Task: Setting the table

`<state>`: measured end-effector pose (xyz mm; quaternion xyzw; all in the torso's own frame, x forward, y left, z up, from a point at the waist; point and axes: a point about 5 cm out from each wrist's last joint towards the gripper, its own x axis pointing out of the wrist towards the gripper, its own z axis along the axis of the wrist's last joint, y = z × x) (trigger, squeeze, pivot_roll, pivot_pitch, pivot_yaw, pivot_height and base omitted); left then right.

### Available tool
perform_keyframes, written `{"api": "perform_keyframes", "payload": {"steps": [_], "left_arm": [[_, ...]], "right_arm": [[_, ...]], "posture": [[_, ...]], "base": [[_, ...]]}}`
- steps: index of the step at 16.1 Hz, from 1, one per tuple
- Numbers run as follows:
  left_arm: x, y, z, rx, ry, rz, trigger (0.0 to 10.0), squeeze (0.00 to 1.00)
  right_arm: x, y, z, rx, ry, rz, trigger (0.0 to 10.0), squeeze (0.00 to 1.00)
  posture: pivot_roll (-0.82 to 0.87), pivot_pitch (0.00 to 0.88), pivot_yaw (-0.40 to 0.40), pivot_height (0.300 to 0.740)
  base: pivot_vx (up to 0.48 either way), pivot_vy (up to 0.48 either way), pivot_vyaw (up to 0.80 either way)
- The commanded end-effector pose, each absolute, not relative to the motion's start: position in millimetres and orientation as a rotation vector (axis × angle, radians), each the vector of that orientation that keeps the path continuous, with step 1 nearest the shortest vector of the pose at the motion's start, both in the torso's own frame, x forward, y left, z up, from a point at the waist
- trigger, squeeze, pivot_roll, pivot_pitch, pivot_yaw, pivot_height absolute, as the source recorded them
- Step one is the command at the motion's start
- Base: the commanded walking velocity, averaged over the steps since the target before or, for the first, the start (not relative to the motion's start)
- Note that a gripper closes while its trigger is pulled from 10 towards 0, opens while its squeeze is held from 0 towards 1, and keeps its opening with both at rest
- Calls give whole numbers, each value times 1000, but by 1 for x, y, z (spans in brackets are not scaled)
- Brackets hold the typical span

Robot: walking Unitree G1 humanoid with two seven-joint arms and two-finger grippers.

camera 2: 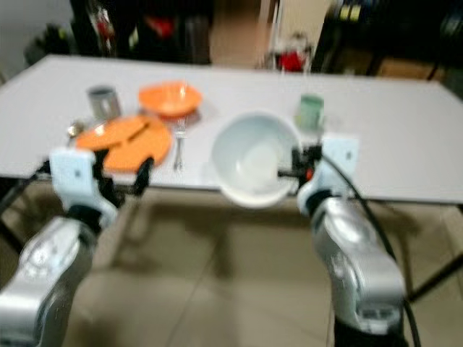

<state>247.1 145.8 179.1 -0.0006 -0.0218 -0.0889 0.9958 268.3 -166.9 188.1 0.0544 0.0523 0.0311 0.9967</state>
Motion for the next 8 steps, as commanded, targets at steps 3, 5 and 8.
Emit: {"api": "perform_keyframes", "payload": {"steps": [3,5,8], "left_arm": [[246,155,179,14,-39,-161,10000,0],[245,156,177,18,-30,-169,10000,0],[244,156,177,18,-30,-175,10000,0]], "right_arm": [[270,-159,195,113,70,101,10000,0],[269,-158,194,114,69,102,10000,0],[268,-160,190,134,87,94,10000,0]], "posture": [[-139,0,-15,740],[-131,0,-5,740],[-123,0,-12,740]], "base": [[269,0,0],[272,0,0],[299,0,-533]]}}
